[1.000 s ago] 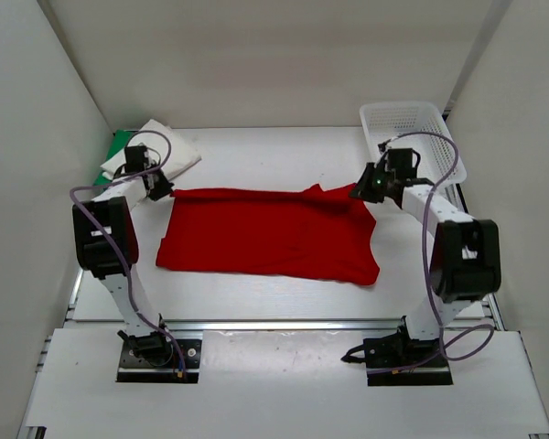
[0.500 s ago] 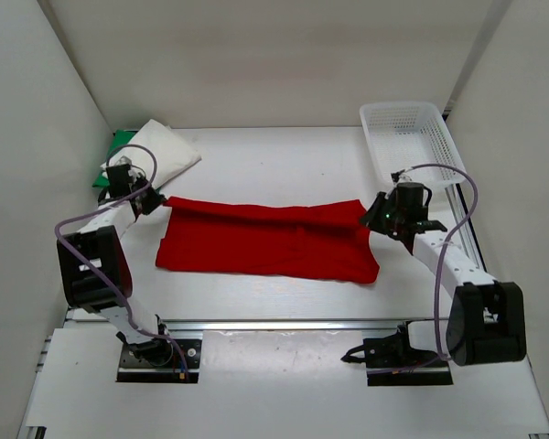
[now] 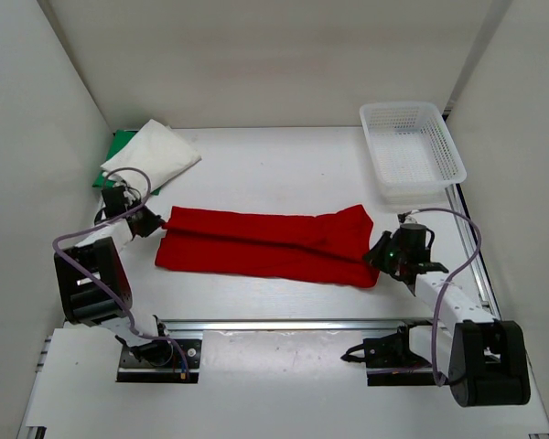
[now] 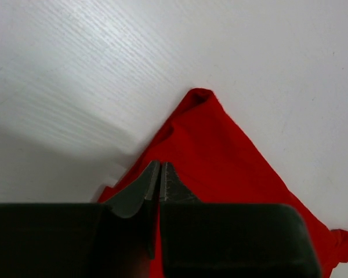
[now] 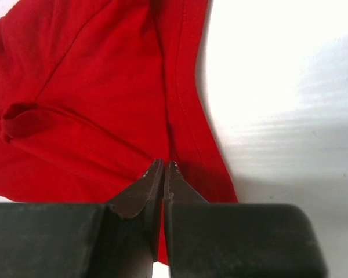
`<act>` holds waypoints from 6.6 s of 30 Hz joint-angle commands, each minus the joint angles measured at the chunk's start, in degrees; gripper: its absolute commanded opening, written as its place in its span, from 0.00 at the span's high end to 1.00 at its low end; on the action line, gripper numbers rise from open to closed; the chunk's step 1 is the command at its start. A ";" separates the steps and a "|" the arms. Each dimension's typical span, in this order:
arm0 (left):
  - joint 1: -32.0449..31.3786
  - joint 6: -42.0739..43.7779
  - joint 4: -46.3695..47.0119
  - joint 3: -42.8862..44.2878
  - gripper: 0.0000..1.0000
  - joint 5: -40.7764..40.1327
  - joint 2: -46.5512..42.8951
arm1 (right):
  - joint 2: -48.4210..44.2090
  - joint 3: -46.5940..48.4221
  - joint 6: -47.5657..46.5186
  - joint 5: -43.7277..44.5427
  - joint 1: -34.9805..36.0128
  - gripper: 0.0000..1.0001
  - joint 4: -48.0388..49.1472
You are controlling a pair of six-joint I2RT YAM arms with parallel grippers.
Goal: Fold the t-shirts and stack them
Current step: Fold the other side of the tshirt into a rectangle, then rotate the tshirt 90 degrees
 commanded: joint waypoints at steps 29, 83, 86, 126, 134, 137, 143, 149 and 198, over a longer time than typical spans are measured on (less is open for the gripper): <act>-28.30 -8.35 19.40 -6.01 0.62 0.11 -3.20 | 22.82 25.92 -12.33 9.84 26.07 0.59 -0.68; -19.55 -15.22 21.24 -23.77 0.74 -5.06 -28.77 | 4.38 13.89 -3.90 3.87 20.47 0.80 -3.87; -27.22 -14.51 22.47 -19.03 0.74 -5.15 -23.78 | 7.35 13.72 -3.73 1.16 11.33 0.81 0.26; -9.75 -27.86 42.51 -17.34 0.81 7.15 9.30 | 32.06 22.16 2.07 0.35 -6.79 1.00 13.73; -11.85 -25.85 38.83 -16.20 0.73 8.56 -0.72 | 26.89 22.69 2.86 0.00 -3.80 0.62 11.96; -13.35 -21.82 32.42 -17.34 0.73 6.11 -10.18 | 19.60 19.62 3.30 1.93 -2.05 0.59 12.49; -7.05 -19.15 25.81 -26.29 0.75 2.73 -17.34 | 11.15 13.82 4.36 2.03 4.88 0.84 13.80; 0.79 -22.07 29.77 -30.97 0.78 7.86 -11.55 | 13.34 11.79 4.01 -1.76 12.80 1.00 15.30; -25.75 -10.11 12.19 -23.76 0.66 13.39 -40.36 | 47.95 42.35 10.24 -0.79 42.60 0.51 16.19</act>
